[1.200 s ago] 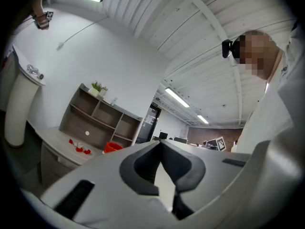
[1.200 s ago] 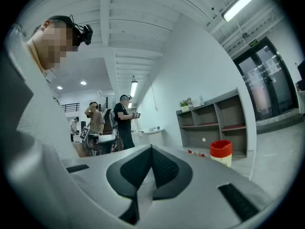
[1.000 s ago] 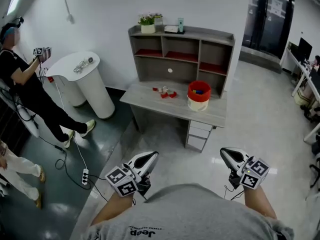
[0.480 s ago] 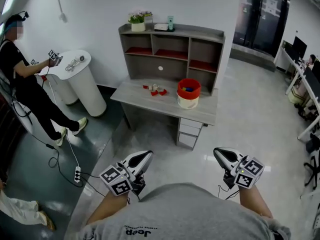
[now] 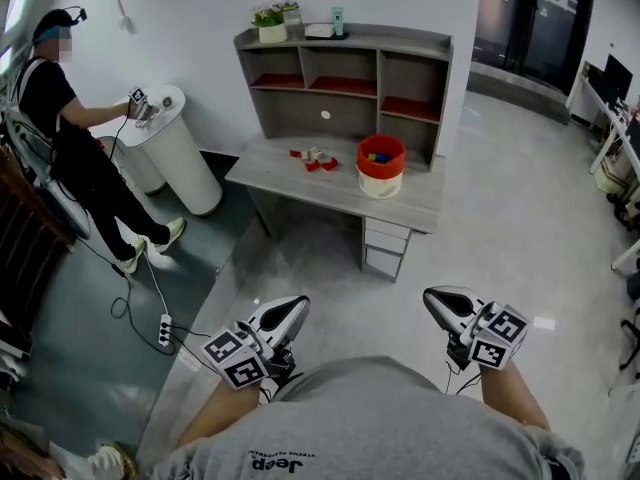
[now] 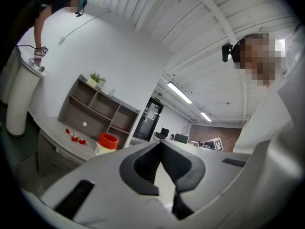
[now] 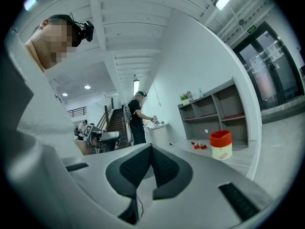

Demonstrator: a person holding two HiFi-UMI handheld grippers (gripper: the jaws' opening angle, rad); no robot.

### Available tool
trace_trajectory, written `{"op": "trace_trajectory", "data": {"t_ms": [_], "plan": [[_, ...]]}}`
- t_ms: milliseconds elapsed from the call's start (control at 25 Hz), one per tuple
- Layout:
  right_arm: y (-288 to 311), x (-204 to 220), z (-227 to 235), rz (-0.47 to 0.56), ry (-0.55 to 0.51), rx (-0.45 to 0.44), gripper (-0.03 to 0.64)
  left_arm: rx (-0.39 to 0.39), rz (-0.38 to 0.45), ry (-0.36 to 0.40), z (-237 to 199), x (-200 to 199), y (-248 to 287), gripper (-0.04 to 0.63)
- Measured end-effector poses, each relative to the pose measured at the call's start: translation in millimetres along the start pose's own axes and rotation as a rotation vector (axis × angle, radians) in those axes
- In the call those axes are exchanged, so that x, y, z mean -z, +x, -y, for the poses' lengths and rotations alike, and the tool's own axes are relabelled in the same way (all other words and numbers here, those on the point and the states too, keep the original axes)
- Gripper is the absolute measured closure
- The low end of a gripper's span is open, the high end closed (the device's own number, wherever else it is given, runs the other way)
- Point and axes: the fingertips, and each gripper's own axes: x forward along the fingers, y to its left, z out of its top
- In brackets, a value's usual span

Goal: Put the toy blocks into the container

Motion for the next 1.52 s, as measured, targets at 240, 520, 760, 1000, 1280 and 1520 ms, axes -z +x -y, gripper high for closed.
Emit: {"op": "trace_trajectory", "data": {"t_ms": [240,520,760,1000,1280,1520], "plan": [[40,9,12,-0.025,0.012,-0.047,0.609,-0.038,-0.002,-0.010,-31,0,-4,0.581],[137,3,38,-0.079,-0.005,-0.047,0.609,-0.036,0.027,-0.056,-128,-16,-7,0.581],[276,-27,73,-0.080,-0.026,0.007,0.607,0.019,0.017,-0.049,-265,-69,-4,0.581],[402,-62,105,-0.083,-0.040,0.041,0.607,0.055,-0.021,-0.005,-384,-137,-3,0.581],[493,-52,163,-0.189,-0.048,0.038,0.606,0.012,-0.021,-0.053,-474,-157,16,0.581],[555,-49,233,-0.237,-0.059,-0.048,0.588,-0.080,-0.032,-0.048,-524,-155,53,0.581]]}}
